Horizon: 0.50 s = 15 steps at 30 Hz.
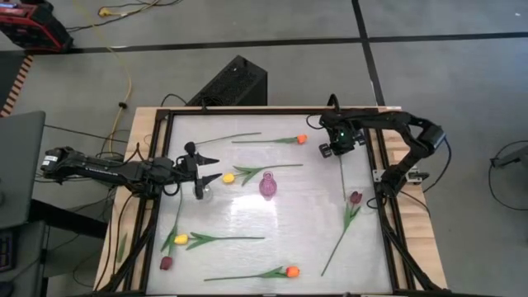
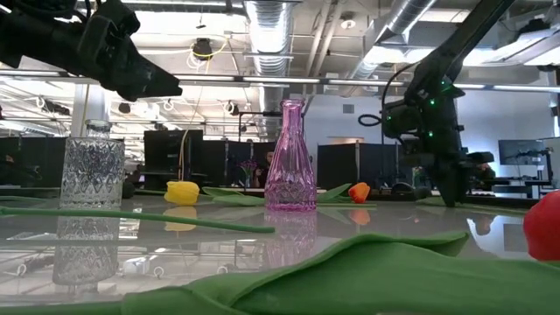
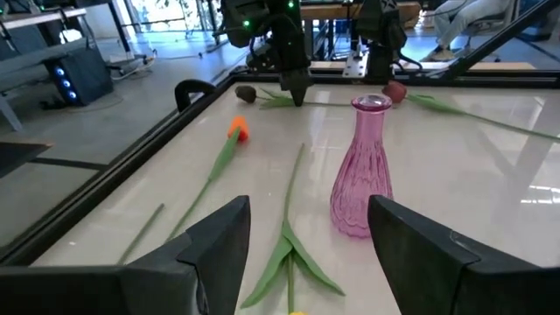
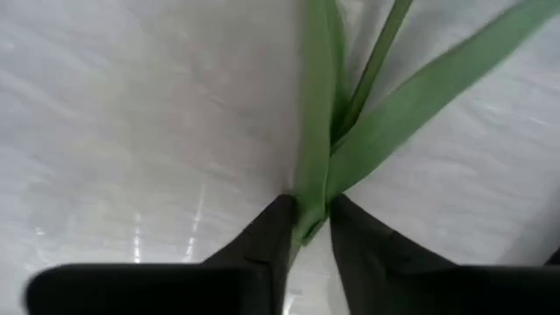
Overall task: Sort flowers into vase by color
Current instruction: Put the right black flower into the violet vase
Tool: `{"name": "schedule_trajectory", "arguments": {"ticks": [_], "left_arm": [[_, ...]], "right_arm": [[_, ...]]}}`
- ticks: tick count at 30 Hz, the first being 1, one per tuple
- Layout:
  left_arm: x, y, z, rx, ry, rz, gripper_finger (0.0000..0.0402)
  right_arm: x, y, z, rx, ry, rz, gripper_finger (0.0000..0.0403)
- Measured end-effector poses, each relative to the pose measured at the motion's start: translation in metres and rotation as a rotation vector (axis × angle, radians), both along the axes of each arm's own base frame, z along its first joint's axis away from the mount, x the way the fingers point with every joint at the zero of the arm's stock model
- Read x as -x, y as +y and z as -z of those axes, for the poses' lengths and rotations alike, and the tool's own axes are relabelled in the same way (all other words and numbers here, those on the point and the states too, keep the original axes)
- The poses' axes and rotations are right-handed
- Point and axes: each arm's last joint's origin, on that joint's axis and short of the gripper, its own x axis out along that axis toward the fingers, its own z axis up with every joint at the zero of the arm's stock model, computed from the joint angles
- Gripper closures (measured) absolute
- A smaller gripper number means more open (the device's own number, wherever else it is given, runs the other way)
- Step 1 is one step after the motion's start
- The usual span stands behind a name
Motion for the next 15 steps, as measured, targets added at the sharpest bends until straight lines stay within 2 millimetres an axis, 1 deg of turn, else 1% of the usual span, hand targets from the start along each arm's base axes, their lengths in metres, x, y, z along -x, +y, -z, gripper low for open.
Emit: {"name": "schedule_trajectory", "arguments": {"ticks": [4,6,8,12,15], "left_arm": [[0.000,0.000,0.000,-0.001,0.000,-0.001,0.0180],[0.000,0.000,0.000,-0.009,0.002,-0.006,0.0180],[0.000,0.001,0.000,-0.010,0.003,-0.016,0.0180],[0.000,0.001,0.000,-0.012,0.006,-0.027,0.0180],[0.000,0.001,0.000,-0.012,0.007,-0.027,0.0180]], "right_arm": [[0.000,0.000,-0.004,0.012,-0.017,-0.001,0.0377],[0.000,0.002,-0.010,0.032,-0.038,0.005,0.0388],[0.000,0.007,-0.018,0.057,-0.061,0.005,0.0386],[0.001,0.016,-0.051,0.174,-0.183,-0.009,0.0386],[0.003,0.029,-0.079,0.282,-0.317,-0.026,0.0386]]}}
